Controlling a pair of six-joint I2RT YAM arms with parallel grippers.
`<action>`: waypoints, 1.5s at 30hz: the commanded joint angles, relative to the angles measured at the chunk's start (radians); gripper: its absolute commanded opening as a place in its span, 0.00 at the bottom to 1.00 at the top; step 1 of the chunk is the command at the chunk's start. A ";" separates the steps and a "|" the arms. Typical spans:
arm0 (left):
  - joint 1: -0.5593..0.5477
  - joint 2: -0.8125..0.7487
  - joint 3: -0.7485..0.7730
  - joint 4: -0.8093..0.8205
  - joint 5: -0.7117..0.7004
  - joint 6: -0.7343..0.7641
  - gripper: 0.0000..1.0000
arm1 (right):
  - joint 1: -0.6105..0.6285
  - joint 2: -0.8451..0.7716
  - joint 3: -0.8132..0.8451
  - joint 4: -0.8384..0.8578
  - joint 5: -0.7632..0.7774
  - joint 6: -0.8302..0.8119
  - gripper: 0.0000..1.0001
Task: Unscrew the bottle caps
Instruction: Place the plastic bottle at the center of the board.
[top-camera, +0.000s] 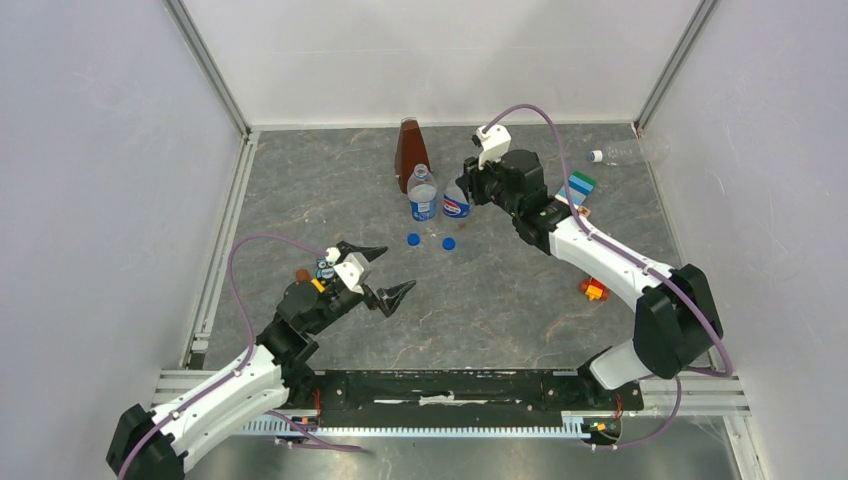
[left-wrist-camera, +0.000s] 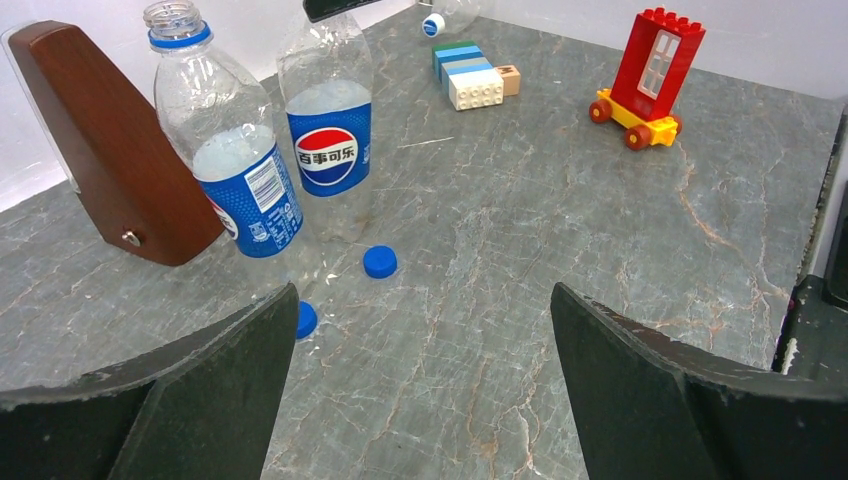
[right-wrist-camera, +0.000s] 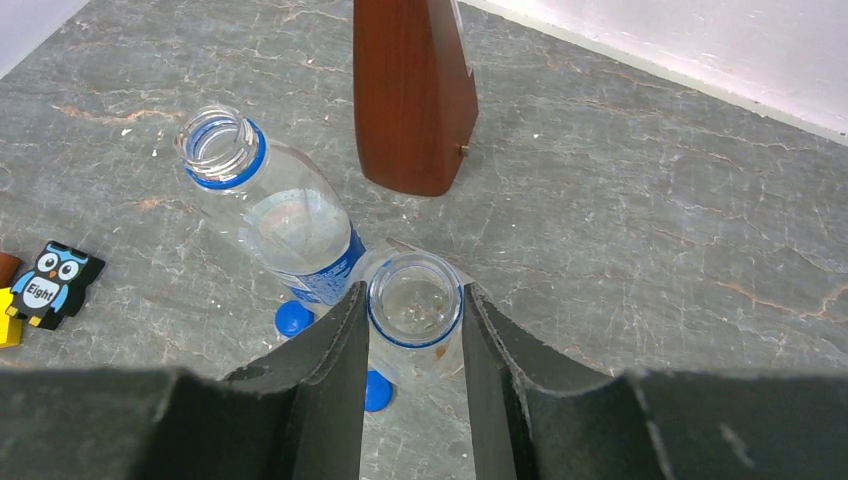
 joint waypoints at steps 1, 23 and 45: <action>0.002 -0.005 0.002 0.037 0.002 0.020 1.00 | -0.001 0.024 0.054 -0.008 -0.033 0.001 0.40; 0.002 0.037 0.000 0.039 0.002 0.021 1.00 | -0.001 0.049 0.100 -0.038 -0.045 -0.021 0.49; 0.002 0.054 0.003 0.046 0.000 0.020 1.00 | -0.001 0.005 0.083 -0.046 -0.051 -0.032 0.64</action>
